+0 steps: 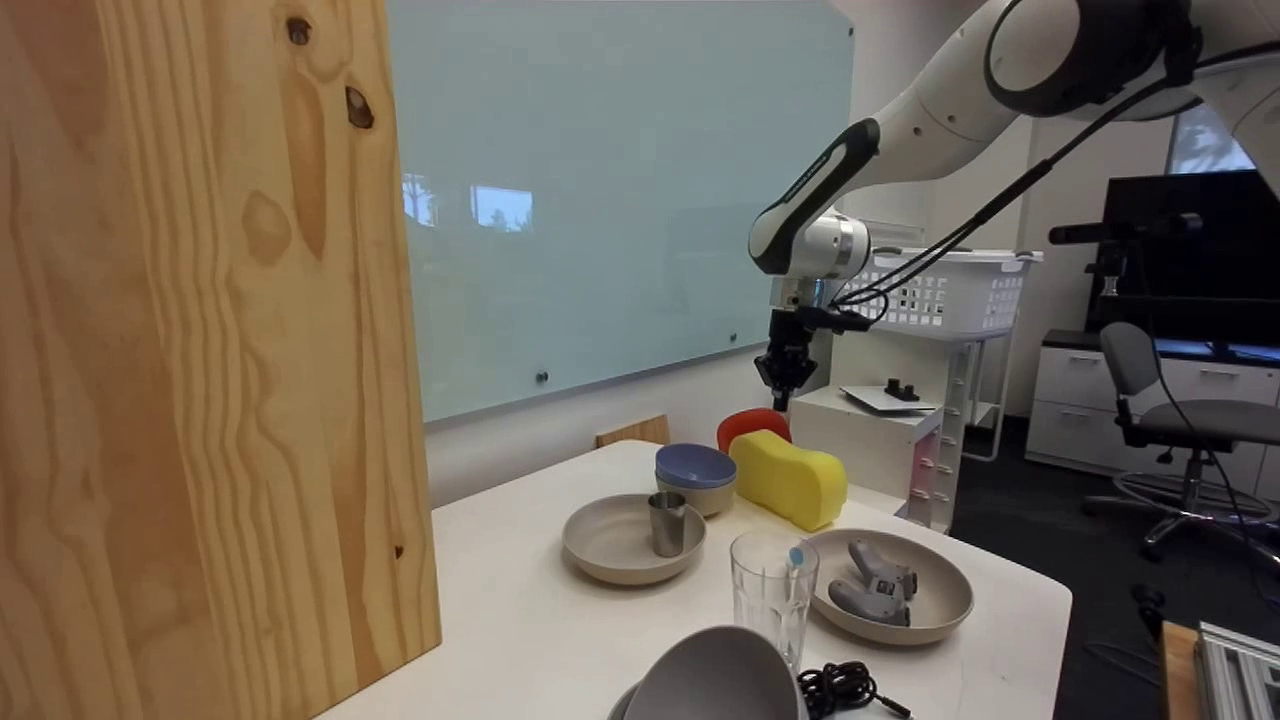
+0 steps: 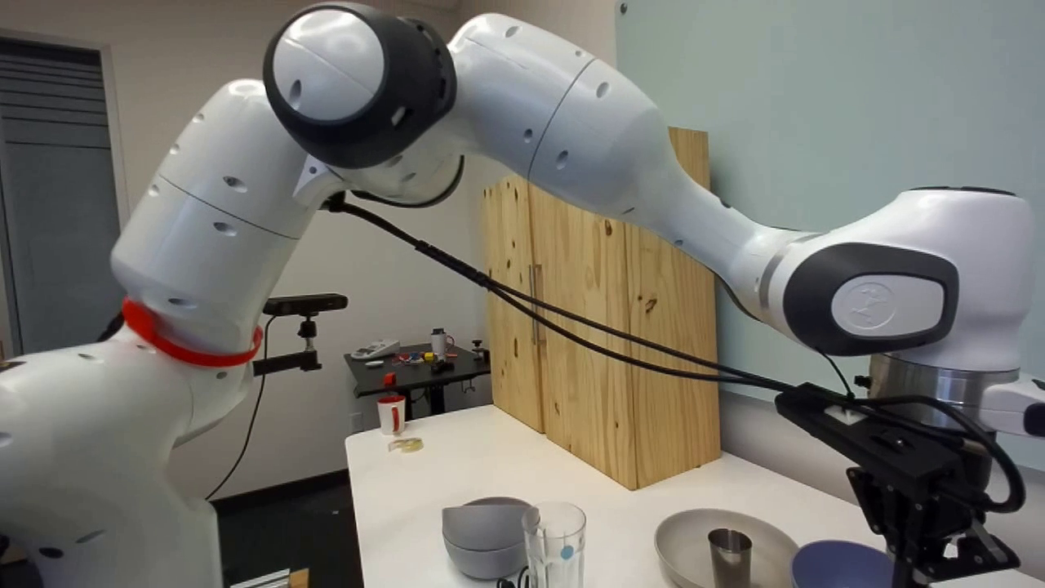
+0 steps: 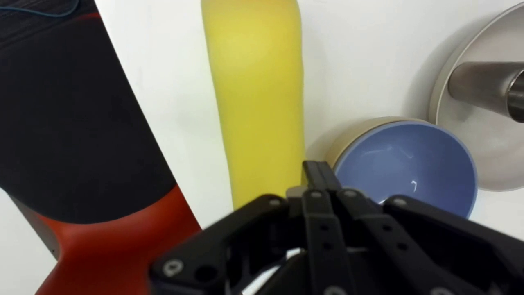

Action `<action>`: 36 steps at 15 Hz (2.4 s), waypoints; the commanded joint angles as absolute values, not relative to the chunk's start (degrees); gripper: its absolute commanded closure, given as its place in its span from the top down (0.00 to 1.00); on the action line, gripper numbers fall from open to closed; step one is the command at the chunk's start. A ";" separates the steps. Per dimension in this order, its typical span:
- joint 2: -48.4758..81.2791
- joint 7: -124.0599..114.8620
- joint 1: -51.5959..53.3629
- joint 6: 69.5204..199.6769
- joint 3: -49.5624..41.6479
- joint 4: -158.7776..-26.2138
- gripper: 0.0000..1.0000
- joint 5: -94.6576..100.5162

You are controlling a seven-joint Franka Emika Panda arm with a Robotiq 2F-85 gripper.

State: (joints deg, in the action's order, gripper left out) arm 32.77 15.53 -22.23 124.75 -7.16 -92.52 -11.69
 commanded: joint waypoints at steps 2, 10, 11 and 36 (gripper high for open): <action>39.05 17.40 -24.83 121.32 -5.54 -85.48 0.00 -14.00; 43.39 17.04 -26.36 118.71 -5.13 -81.67 0.00 -13.76; 43.92 16.87 -26.42 118.40 -5.14 -81.46 0.00 -13.74; 47.39 16.15 -27.32 113.75 -5.71 -80.63 0.00 -12.79</action>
State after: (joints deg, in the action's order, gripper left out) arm 46.35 15.53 -26.41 114.17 -5.59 -80.13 -12.34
